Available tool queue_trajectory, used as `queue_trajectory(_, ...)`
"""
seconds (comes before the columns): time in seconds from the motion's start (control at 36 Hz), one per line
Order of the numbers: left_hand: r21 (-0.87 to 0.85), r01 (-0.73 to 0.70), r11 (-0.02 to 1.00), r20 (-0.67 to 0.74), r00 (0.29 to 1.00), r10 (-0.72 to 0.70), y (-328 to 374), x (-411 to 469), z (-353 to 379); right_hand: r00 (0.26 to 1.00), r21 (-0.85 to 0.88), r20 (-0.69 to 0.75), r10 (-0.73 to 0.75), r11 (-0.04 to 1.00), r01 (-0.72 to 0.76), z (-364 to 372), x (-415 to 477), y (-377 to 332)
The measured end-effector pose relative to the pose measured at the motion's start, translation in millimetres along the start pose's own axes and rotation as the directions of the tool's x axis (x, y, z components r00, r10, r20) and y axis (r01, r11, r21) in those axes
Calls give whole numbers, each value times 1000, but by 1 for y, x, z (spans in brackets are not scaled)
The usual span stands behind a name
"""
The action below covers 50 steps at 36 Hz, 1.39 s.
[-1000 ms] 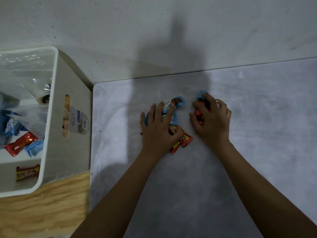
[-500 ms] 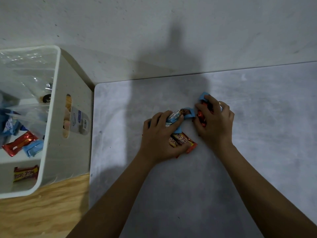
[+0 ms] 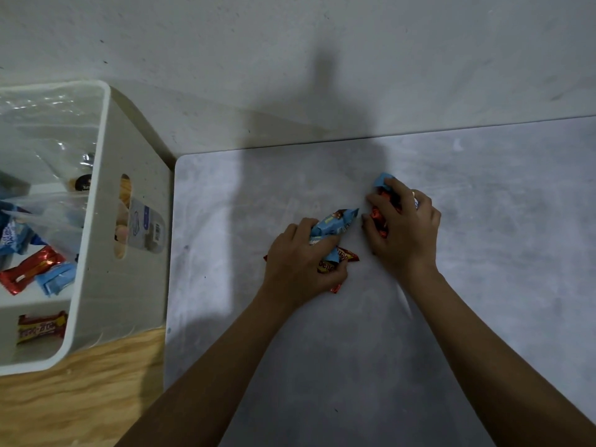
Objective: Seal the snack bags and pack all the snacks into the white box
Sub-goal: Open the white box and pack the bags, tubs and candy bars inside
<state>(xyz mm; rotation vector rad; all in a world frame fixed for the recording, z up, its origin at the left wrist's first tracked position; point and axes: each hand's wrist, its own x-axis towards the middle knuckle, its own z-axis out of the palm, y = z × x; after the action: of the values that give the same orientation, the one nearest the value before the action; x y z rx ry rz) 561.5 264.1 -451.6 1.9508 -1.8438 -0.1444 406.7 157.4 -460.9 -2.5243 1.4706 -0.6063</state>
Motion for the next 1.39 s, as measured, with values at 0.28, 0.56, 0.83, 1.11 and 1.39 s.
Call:
queue_trajectory(0.28, -74, 15, 997, -65, 998, -20, -2, 5, -1, 1000, -6, 3, 4, 1000, -4, 1, 0, 0)
queue_trajectory(0.56, -136, 23, 990, -104, 994, -37, -2, 10, -2, 1000, 19, -18, 15, 1000, -14, -2, 0, 0)
queue_trajectory(0.83, -181, 23, 983, -185, 981, -57, -4, 13, -5, 996, 168, -88, -23, 985, 38, -7, -1, 1)
queue_trajectory(1.11, -329, 91, 940, -268, 945, -185, -7, 13, -11, 987, 309, -161, 27, 951, 25, -15, -7, -11)
queue_trajectory(1.39, -380, 109, 919, -290, 929, -230, -11, 8, -12, 988, 242, -154, 13, 970, 25, -13, -17, -21)
